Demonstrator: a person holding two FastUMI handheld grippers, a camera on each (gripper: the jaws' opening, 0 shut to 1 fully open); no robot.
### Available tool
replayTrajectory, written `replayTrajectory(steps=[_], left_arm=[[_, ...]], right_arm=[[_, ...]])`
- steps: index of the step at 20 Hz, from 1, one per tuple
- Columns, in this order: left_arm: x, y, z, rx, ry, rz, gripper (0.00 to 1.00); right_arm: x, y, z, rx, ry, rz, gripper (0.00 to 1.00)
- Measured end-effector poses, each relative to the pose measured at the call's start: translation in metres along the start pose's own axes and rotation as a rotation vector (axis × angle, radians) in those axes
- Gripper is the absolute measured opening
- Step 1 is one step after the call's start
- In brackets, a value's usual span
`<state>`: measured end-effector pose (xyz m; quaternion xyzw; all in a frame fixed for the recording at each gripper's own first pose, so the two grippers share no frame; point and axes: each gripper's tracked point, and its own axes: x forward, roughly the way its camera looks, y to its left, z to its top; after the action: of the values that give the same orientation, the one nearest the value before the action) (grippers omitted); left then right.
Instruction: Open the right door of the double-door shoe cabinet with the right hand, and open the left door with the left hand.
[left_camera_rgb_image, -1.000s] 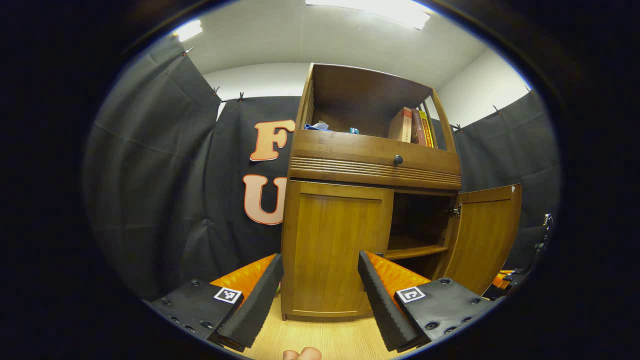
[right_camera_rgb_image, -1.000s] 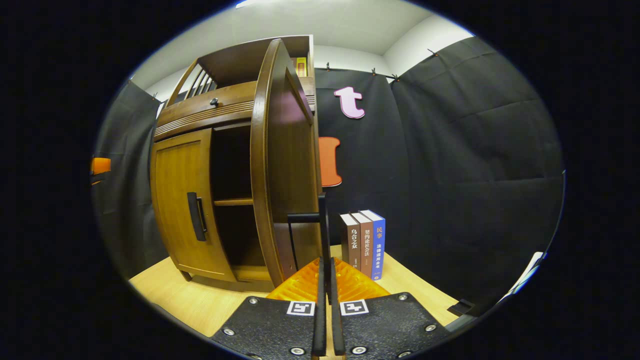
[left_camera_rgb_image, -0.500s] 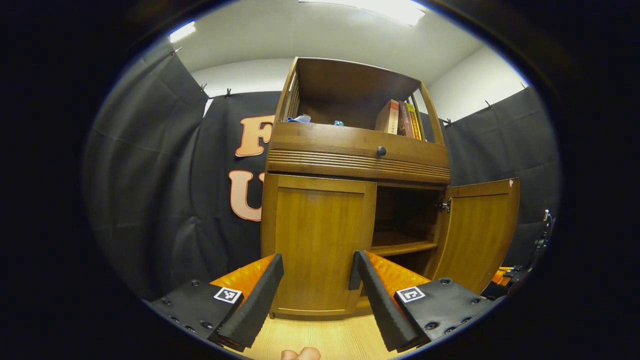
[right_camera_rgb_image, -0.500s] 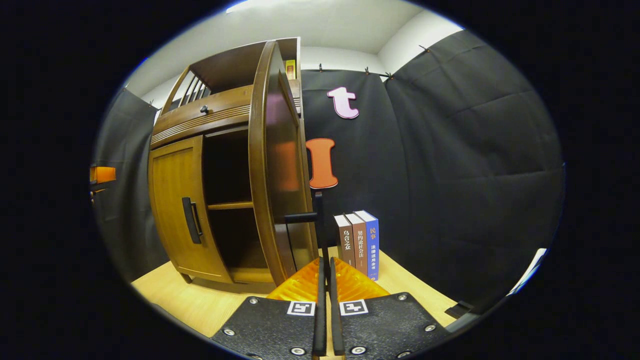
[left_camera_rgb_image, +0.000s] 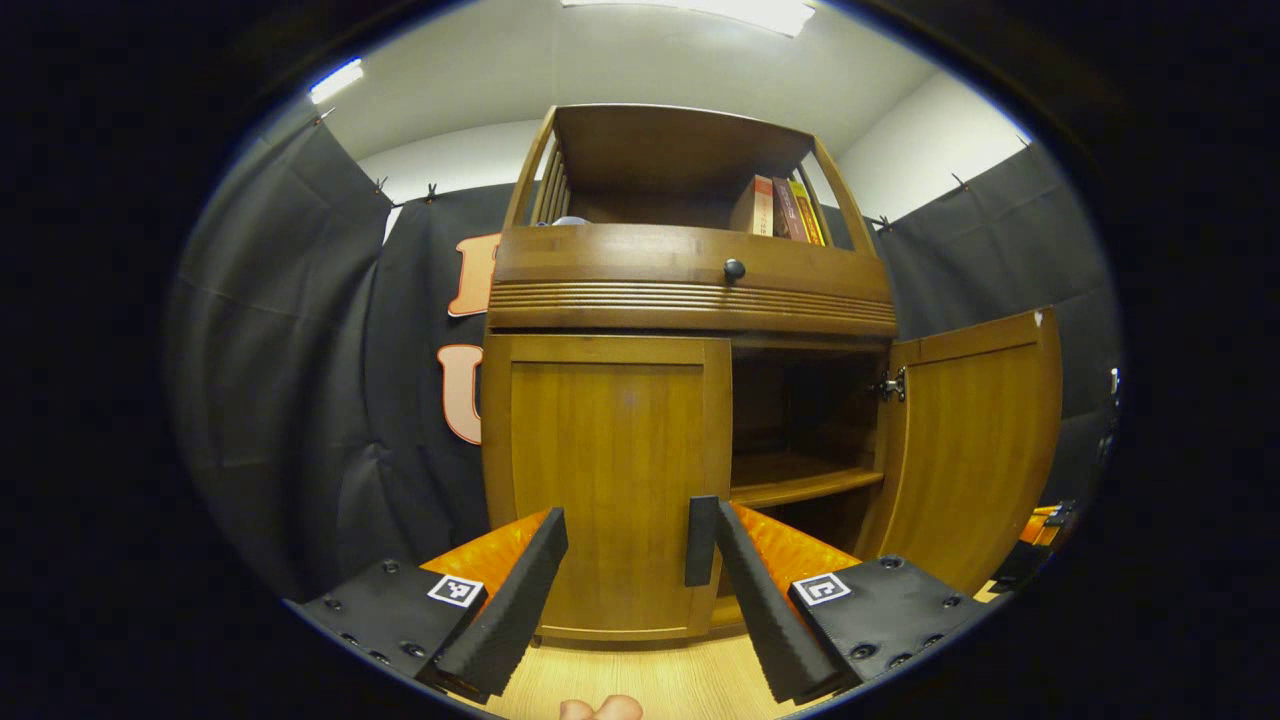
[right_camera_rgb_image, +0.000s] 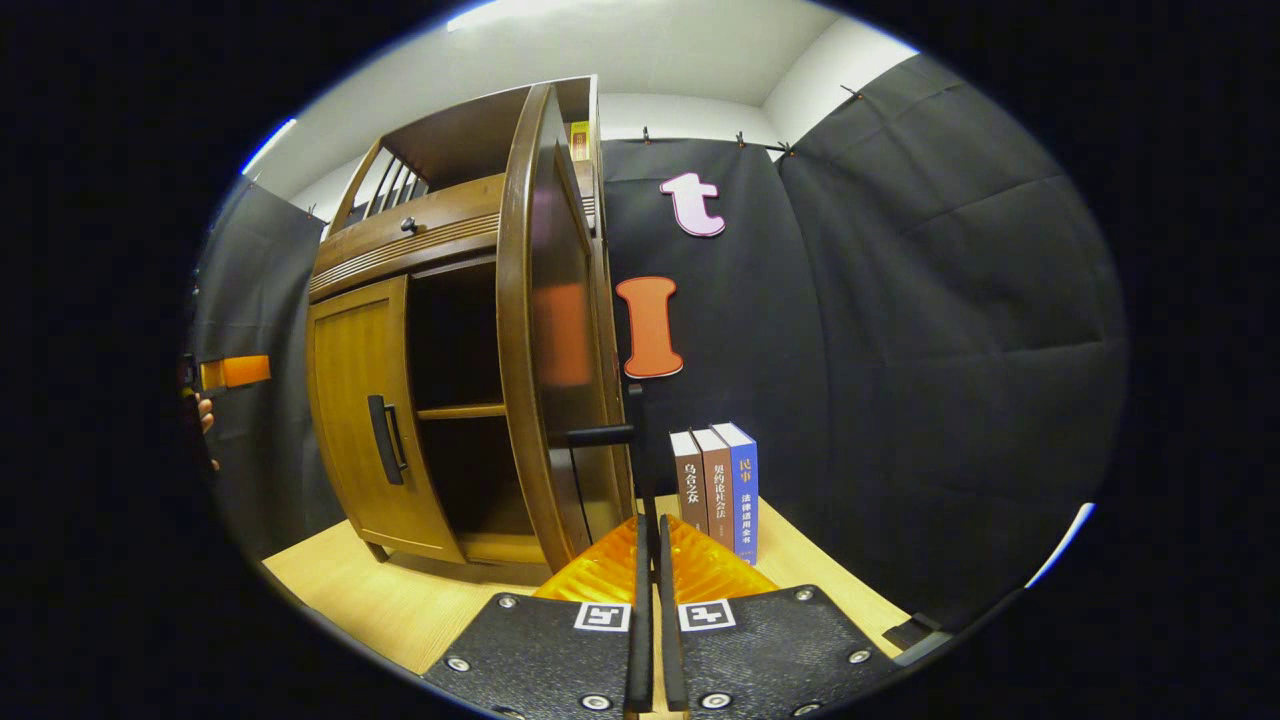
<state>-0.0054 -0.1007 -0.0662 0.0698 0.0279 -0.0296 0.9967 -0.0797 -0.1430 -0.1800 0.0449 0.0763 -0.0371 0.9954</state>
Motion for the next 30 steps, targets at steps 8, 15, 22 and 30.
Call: replayTrajectory(steps=[8, 15, 22, 30], left_arm=[[0.074, -0.032, -0.056, -0.028, 0.044, -0.004, 0.96], [0.123, -0.048, -0.087, -0.033, 0.074, -0.030, 0.98], [0.146, -0.046, -0.107, -0.040, 0.084, -0.023, 0.95], [0.159, -0.051, -0.122, -0.048, 0.127, -0.040, 0.95]], right_arm=[[0.002, -0.012, -0.001, 0.004, 0.012, 0.034, 0.00], [-0.026, -0.039, 0.029, -0.053, -0.073, -0.069, 0.19], [-0.032, -0.054, 0.036, -0.120, -0.099, -0.130, 0.90], [-0.036, -0.062, 0.043, -0.071, -0.127, -0.144, 0.92]])
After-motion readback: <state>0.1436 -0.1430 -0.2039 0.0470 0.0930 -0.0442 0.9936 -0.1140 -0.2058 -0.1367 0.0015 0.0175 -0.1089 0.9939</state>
